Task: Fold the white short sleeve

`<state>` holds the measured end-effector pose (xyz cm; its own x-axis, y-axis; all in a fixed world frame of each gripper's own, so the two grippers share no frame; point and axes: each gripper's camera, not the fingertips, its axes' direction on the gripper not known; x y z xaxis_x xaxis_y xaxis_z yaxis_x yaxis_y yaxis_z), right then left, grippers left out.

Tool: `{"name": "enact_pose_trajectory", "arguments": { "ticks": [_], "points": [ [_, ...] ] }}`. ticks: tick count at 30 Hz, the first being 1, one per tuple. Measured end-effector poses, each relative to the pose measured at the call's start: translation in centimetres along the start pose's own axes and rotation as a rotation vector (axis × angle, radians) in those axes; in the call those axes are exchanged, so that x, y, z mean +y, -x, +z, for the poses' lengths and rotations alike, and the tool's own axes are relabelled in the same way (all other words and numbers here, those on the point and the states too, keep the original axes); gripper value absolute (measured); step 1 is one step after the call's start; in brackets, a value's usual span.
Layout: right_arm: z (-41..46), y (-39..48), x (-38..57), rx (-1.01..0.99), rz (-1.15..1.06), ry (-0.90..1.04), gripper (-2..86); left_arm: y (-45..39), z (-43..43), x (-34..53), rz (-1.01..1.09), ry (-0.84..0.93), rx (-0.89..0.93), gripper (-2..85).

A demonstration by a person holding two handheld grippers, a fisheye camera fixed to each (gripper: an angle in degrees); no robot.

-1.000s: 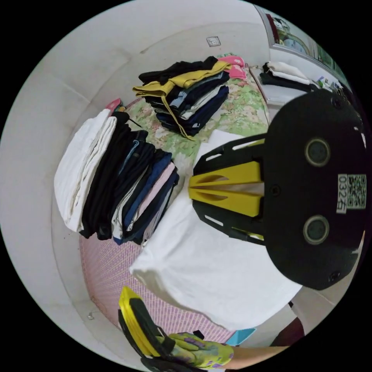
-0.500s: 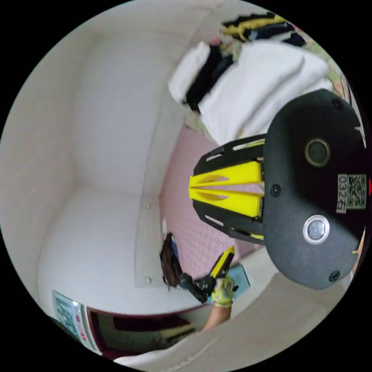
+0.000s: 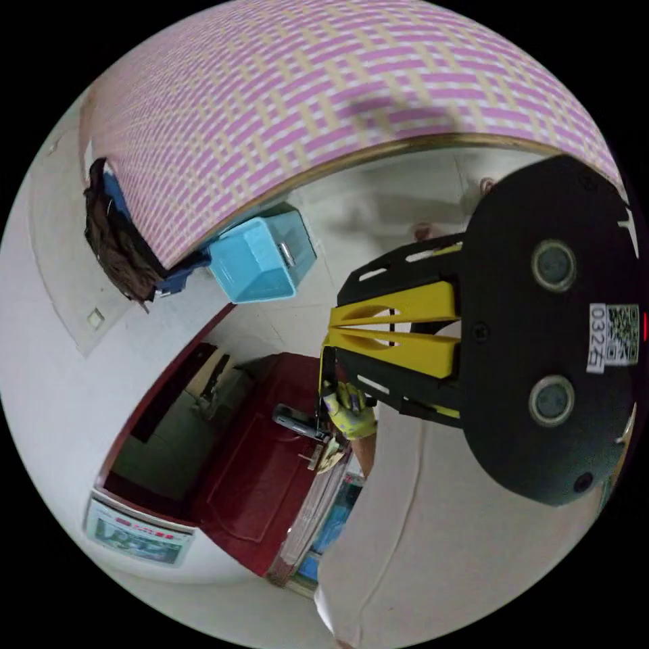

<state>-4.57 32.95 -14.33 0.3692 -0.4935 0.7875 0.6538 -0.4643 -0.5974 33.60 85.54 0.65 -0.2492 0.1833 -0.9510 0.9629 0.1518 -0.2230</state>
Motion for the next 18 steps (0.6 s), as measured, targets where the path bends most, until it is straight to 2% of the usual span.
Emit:
{"name": "enact_pose_trajectory", "arguments": {
  "ticks": [3,9,11,18],
  "points": [
    [1.1,0.2,-4.7,0.012,-0.059,0.015,-1.0,4.8,-1.5,-1.8,-0.050,-0.066,0.093,-0.9],
    [1.4,-4.4,-9.7,0.014,0.016,0.041,-1.0,12.0,-1.9,-7.1,-0.069,-0.114,0.242,-0.9],
    [0.4,-7.3,-11.3,0.027,0.061,0.013,-1.0,14.9,-2.1,-10.1,-0.062,-0.132,0.343,-0.9],
    [-2.6,-14.9,-18.1,-0.001,0.135,-0.116,-1.0,21.9,-5.8,-19.8,-0.169,-0.206,0.425,-0.8]
  ]
}}
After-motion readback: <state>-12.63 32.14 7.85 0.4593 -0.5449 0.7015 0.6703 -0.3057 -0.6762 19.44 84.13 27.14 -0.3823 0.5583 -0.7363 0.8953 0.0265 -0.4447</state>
